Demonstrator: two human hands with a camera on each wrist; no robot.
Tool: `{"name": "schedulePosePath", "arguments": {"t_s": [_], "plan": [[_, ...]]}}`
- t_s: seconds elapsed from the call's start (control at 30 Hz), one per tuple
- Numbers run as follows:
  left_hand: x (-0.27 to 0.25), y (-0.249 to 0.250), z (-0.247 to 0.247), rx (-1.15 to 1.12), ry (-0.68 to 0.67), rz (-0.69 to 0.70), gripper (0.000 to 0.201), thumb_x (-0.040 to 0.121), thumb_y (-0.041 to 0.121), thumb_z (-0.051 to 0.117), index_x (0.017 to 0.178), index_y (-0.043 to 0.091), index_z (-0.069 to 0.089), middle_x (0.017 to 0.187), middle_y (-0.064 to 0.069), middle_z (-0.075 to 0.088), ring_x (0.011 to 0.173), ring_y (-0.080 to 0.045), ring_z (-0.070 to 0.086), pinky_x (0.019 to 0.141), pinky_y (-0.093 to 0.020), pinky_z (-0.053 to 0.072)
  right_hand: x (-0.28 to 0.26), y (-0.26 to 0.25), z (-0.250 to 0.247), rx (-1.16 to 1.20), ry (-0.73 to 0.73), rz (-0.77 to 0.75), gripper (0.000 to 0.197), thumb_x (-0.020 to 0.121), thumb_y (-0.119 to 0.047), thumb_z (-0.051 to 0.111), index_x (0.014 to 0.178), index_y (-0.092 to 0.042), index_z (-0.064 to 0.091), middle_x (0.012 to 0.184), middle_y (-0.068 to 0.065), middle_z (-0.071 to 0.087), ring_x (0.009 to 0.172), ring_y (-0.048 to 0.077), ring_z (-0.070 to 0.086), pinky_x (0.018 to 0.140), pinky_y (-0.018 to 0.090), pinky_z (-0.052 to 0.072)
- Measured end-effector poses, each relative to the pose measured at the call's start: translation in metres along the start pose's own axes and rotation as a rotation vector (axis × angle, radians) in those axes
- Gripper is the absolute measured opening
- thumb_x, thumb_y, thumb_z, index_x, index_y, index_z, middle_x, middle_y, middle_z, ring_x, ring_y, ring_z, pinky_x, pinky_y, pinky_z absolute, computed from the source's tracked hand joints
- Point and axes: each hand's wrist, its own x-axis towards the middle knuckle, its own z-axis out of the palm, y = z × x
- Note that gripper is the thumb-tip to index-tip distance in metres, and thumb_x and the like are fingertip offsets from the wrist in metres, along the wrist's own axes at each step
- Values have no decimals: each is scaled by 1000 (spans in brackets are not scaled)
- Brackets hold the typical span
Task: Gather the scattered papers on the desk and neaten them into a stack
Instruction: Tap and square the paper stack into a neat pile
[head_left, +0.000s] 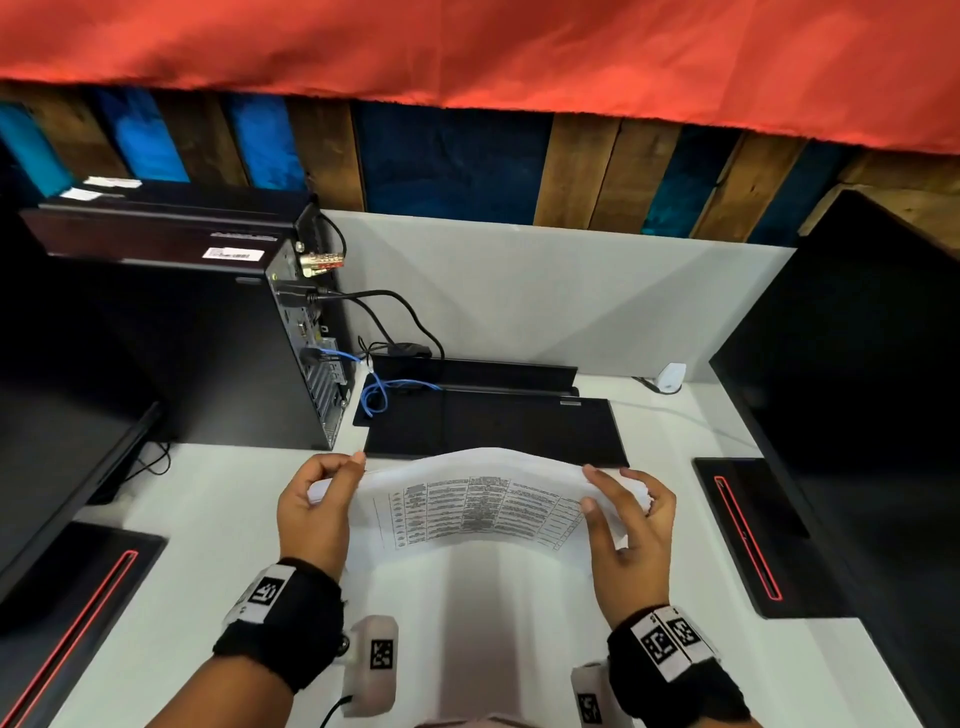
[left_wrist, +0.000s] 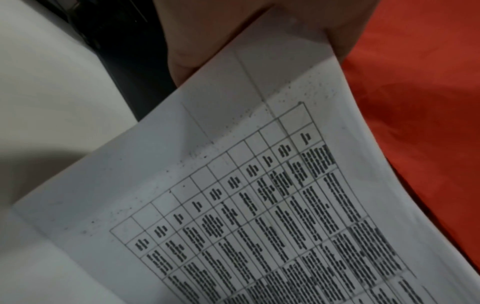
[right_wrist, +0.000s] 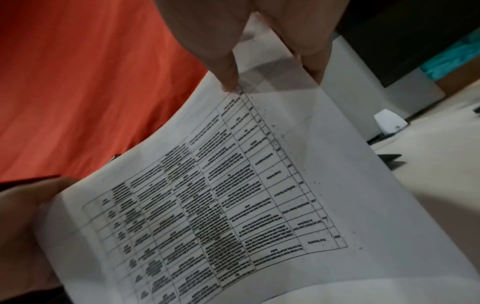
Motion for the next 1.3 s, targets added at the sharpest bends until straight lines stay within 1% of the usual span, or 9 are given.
{"name": "schedulePosePath", "arguments": {"t_s": [0.17,0.4,0.7,0.77,0.87,0.93,1.07,1.17,1.3], "plan": [[0,-7,-5,-37,53,-21,8,82,31,68,83,24,65,96,-10,68,88,-22,60,84,-37,47,0,-1,1,-9,12,58,47,92,-16,58,113,-57,48,119,-2,45,106,-19,43,87,-6,33],[-3,-7,-4,-35,65,-49,30,70,47,65,93,29,62,99,-3,62,93,-24,58,91,-48,48,-1,1,1,-26,-55,79,43,96,-16,51,118,-51,40,117,-3,47,107,-20,42,85,-5,33],[-4,-13,-4,-115,3,-98,28,80,35,70,103,23,60,101,-6,66,95,-23,62,89,-38,50,-6,1,-2,-39,-112,93,44,91,-27,59,126,-53,49,121,-10,35,110,-14,44,87,38,57],[-2,-15,-5,-130,9,-118,23,81,32,69,100,23,60,98,-4,65,93,-23,61,83,-34,49,-6,-2,-2,-54,-108,72,41,91,-26,60,121,-54,53,122,-12,33,110,-17,42,88,31,56],[1,-16,-6,-121,14,-123,17,78,37,64,93,29,61,92,1,64,91,-21,59,79,-32,46,-5,-9,0,-58,-62,12,43,91,-18,61,112,-55,58,127,-5,36,108,-22,40,84,-3,39],[2,-18,-7,-110,12,-136,21,82,38,65,98,25,62,95,-1,66,93,-23,61,82,-34,48,-3,-11,0,-71,-53,-11,45,91,-16,60,108,-57,60,126,-5,37,108,-20,40,83,-2,38],[7,-23,-7,-136,49,-195,68,77,50,69,132,14,51,127,-7,61,116,-26,57,105,-40,41,3,-11,-2,-79,-12,-90,49,89,-2,61,104,-48,67,123,-2,40,116,-16,37,90,-1,34],[8,-15,-5,-166,50,-209,55,91,36,57,140,15,43,125,2,51,114,-18,49,97,-30,34,4,-13,-2,-56,-11,-108,54,89,2,60,101,-50,69,127,1,40,116,-14,37,91,-4,30],[0,-8,-4,-118,-24,-131,57,83,52,60,126,14,54,118,-2,63,108,-21,59,94,-33,44,1,-10,-2,-113,-28,-132,52,89,1,59,112,-45,67,136,-1,34,112,3,45,92,-1,32]]}}
